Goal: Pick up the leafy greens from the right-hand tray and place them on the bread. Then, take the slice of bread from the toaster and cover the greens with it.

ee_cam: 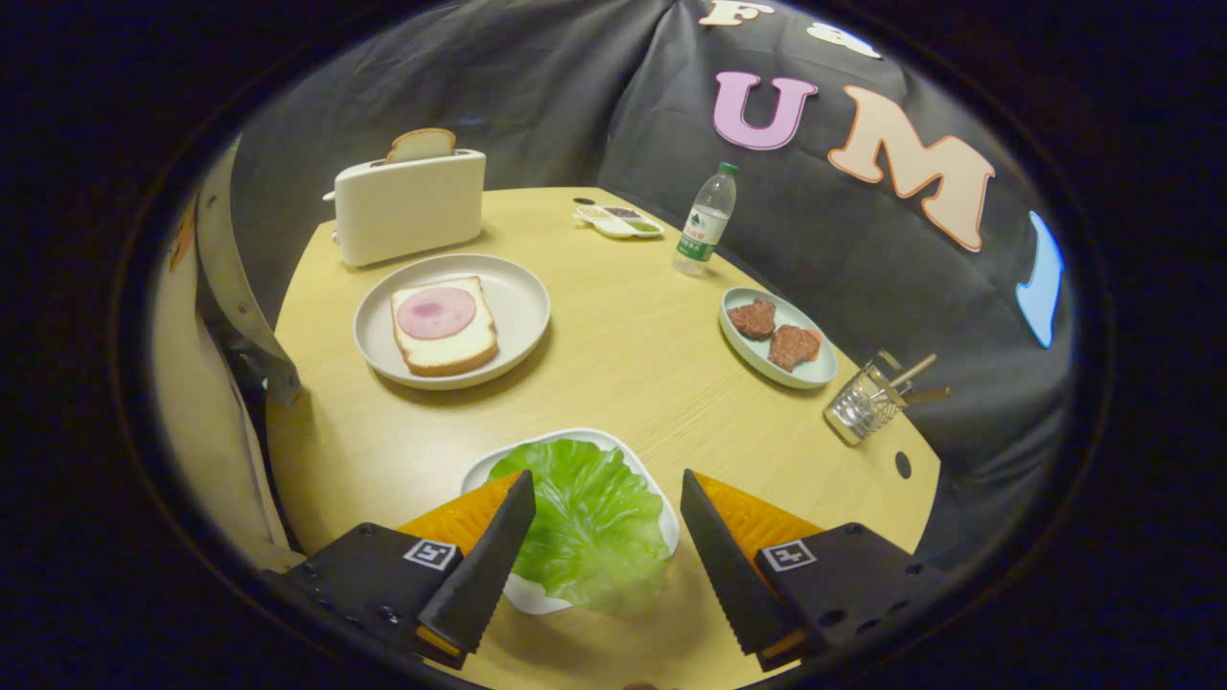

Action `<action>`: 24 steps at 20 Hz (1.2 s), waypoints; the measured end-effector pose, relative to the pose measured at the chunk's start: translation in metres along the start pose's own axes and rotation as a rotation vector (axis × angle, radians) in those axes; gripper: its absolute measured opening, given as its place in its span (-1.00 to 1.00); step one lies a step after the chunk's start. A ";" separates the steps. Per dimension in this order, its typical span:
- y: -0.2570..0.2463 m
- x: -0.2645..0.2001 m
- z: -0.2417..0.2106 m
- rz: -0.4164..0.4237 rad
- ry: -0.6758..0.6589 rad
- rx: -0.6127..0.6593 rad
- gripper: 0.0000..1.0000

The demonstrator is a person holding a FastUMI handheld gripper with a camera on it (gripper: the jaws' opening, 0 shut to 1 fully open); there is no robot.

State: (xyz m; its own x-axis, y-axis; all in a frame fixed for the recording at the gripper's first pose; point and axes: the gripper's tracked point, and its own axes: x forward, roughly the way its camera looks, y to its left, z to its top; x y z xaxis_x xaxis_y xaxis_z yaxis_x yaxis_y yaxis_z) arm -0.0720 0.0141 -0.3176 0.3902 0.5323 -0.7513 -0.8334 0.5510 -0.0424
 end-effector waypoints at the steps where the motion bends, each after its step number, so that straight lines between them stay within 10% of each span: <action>1: 0.000 0.004 -0.005 0.003 0.011 0.001 0.98; 18: 0.015 0.035 -0.056 0.091 0.144 0.202 0.96; 24: 0.023 0.032 -0.054 0.103 0.149 0.207 0.43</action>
State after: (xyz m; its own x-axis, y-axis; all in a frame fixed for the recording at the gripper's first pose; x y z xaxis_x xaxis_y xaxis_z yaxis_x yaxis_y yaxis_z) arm -0.0998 0.0095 -0.3784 0.2325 0.5006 -0.8339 -0.7619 0.6267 0.1638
